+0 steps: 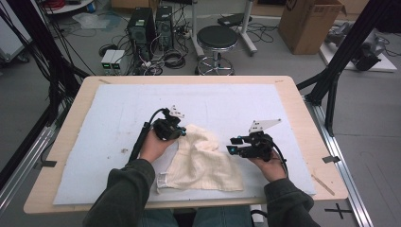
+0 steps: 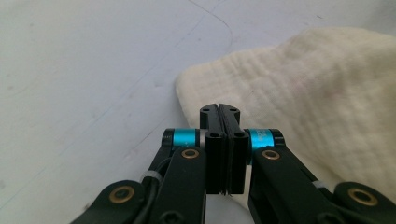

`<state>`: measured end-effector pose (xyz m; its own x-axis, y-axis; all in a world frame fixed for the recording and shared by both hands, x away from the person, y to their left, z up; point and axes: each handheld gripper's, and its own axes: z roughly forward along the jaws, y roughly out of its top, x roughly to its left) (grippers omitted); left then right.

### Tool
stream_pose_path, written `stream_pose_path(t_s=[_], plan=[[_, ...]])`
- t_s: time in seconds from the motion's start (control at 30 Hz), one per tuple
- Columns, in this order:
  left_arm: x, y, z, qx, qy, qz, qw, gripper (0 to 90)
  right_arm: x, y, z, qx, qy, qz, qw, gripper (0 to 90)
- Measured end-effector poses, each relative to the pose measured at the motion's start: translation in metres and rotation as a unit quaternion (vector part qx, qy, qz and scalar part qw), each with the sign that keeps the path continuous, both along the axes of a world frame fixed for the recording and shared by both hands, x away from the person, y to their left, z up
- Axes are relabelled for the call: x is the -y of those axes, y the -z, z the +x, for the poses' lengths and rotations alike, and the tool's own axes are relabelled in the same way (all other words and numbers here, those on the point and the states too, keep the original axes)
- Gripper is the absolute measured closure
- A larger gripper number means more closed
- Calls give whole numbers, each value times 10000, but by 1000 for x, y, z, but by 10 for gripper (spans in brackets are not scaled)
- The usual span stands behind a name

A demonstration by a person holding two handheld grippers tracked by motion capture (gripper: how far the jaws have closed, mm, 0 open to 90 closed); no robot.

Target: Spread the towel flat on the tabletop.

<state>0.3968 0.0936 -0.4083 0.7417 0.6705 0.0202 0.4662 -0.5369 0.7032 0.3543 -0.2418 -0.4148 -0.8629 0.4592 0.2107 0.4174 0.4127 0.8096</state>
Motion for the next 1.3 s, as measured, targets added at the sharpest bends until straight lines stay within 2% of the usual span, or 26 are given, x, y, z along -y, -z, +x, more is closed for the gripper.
stream_pose_path(t_s=[0.1, 0.2, 0.3, 0.37, 0.47, 0.57, 0.67, 0.73, 0.77, 0.8, 0.83, 0.87, 0.93, 0.97, 1.0, 1.1, 1.17, 1.27, 1.3], plan=[[-11, -4, -12, 74, 10, -22, 10000, 886, -9, 2, -3, 13, -210, -103, 9997, 550], [-22, -5, -26, 120, 25, 5, 9999, 886, -18, 4, -6, -154, -512, -46, 9986, 562], [-33, -5, -39, 157, 40, 24, 9999, 886, -27, 5, -13, -261, -847, -156, 9959, 664], [-42, -5, -47, 195, 27, -10, 9998, 886, -33, 7, -18, -334, -1050, -271, 9935, 777], [-53, -3, -60, 225, -19, -14, 9997, 886, -42, 9, -29, -396, -1323, -456, 9894, 882], [-65, 0, -69, 235, -70, -117, 9996, 886, -48, 8, -40, -377, -1502, -560, 9863, 893], [-73, 4, -77, 246, -115, -110, 9996, 886, -56, 11, -53, -411, -1694, -666, 9824, 893], [-78, 8, -81, 231, -161, -223, 9994, 886, -61, 11, -58, -335, -1802, -801, 9798, 874], [-80, 9, -83, 239, -168, -249, 9993, 886, -63, 9, -59, -280, -1777, -815, 9803, 845], [-81, 10, -84, 227, -168, -237, 9993, 886, -63, 5, -58, -264, -1771, -729, 9811, 827], [-81, 11, -86, 272, -160, -230, 9992, 886, -60, -6, -54, -124, -1631, -574, 9849, 792], [-82, 12, -87, 291, -165, -273, 9991, 886, -60, -6, -54, -124, -1631, -574, 9849, 792], [-83, 13, -88, 303, -157, -333, 9989, 886, -58, -18, -46, -11, -1440, -457, 9885, 745], [-83, 14, -89, 297, -145, -309, 9990, 886, -59, -27, -35, 129, -1226, -500, 9911, 724], [-83, 15, -89, 296, -137, -299, 9990, 886, -59, -27, -35, 129, -1226, -500, 9911, 724], [-83, 18, -90, 294, -110, -310, 9990, 886, -65, -35, -14, 213, -947, -544, 9938, 706], [-83, 18, -89, 303, -89, -288, 9991, 885, -73, -32, 2, 283, -724, -624, 9950, 694], [-83, 18, -89, 312, -88, -278, 9991, 886, -86, -20, 23, 183, -526, -700, 9960, 680], [-84, 19, -89, 312, -79, -305, 9990, 885, -94, -9, 34, 86, -460, -786, 9958, 680]])
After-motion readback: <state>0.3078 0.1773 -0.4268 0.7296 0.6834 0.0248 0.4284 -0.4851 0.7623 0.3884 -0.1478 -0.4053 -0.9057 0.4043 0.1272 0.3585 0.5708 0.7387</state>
